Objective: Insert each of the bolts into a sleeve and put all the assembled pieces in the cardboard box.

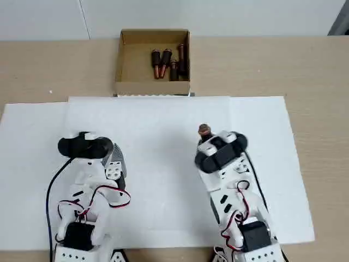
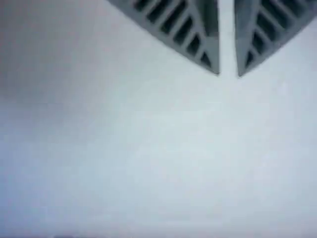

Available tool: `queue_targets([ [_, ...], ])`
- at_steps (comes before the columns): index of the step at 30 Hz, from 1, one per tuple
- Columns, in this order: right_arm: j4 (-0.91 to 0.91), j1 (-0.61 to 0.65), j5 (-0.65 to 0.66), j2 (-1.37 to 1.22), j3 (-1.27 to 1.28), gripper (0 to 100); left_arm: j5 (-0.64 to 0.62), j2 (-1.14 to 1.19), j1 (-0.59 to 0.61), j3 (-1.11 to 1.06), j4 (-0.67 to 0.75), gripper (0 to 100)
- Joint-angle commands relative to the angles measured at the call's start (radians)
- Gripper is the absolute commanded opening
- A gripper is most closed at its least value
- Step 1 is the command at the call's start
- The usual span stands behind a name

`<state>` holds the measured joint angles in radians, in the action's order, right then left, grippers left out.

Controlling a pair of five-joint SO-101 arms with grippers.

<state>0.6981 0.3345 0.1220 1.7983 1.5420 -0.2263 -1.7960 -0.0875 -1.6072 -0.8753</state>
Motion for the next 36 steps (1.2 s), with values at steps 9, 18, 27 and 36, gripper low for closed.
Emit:
queue_targets([
  [9, 0.056, -0.016, -0.084, -0.348, -0.408, 0.2, 0.011, -0.012, 0.012, -0.074, 0.023, 1],
  [18, 0.054, -0.016, -0.081, -0.851, -0.844, 0.2, 0.011, -0.008, 0.011, -0.074, 0.017, 1],
  [27, 0.053, -0.016, 0.005, -1.302, -1.283, 0.2, 0.006, -0.006, 0.011, -0.074, 0.012, 1],
  [36, -0.108, -0.015, 0.161, -1.739, -1.634, 0.2, 0.003, -0.012, 0.009, -0.074, -0.005, 1],
])
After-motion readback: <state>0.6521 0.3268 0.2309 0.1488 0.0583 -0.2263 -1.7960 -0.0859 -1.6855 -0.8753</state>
